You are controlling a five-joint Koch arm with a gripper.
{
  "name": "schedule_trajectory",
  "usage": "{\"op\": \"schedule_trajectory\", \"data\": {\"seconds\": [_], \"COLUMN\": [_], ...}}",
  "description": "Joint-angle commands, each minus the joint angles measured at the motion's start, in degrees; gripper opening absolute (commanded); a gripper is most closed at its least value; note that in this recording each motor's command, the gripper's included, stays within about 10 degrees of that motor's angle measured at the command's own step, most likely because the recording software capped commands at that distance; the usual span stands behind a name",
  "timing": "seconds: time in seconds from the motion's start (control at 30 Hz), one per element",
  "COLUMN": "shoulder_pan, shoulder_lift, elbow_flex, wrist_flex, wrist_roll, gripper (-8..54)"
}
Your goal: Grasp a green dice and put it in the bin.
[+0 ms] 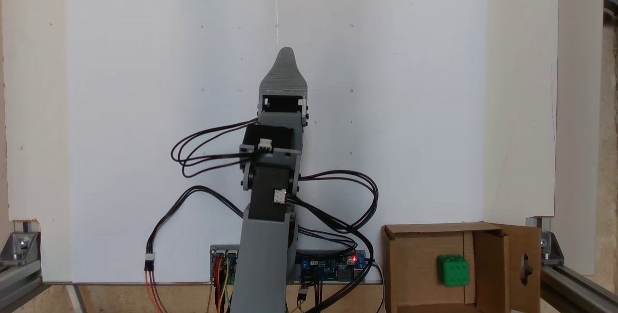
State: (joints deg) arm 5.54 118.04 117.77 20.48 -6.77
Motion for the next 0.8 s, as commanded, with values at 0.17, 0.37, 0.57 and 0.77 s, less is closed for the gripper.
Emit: {"op": "schedule_trajectory", "data": {"seconds": [0.17, 0.37, 0.57, 0.77], "shoulder_pan": [-0.6, -0.9, -4.7, -5.3], "shoulder_lift": [10.9, 16.0, 16.7, 17.7], "elbow_flex": [12.0, 26.9, 32.3, 34.0], "wrist_flex": [-22.4, -37.8, -52.3, -64.2], "wrist_roll": [1.9, 2.0, 2.0, 2.1], "gripper": [46.1, 45.7, 45.4, 45.1]}}
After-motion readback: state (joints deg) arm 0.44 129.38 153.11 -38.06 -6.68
